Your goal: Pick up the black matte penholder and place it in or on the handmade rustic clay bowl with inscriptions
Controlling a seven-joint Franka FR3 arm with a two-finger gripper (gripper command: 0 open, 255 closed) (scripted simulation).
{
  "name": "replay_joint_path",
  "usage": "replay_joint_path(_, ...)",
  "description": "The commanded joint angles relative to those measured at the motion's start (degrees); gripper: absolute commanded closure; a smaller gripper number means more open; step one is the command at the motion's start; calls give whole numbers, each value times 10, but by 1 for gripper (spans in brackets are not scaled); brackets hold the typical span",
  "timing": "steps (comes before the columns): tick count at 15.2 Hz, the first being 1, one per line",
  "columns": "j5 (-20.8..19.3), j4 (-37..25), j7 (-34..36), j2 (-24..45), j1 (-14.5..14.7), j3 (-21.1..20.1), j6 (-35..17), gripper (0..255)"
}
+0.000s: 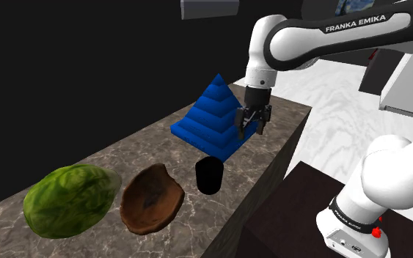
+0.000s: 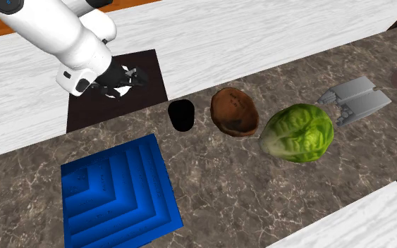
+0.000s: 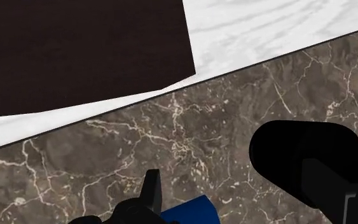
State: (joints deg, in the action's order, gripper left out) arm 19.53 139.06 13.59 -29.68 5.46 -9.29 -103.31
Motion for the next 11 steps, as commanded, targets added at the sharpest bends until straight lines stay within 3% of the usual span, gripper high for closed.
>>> replay_joint_path(1,23,-2,6,25,10,-12,-32,0)
replay_joint_path(7,82,-30,15,122,37,-45,-124,0)
replay_joint_path(11,92,-19,13,137,43,-53,-153,0)
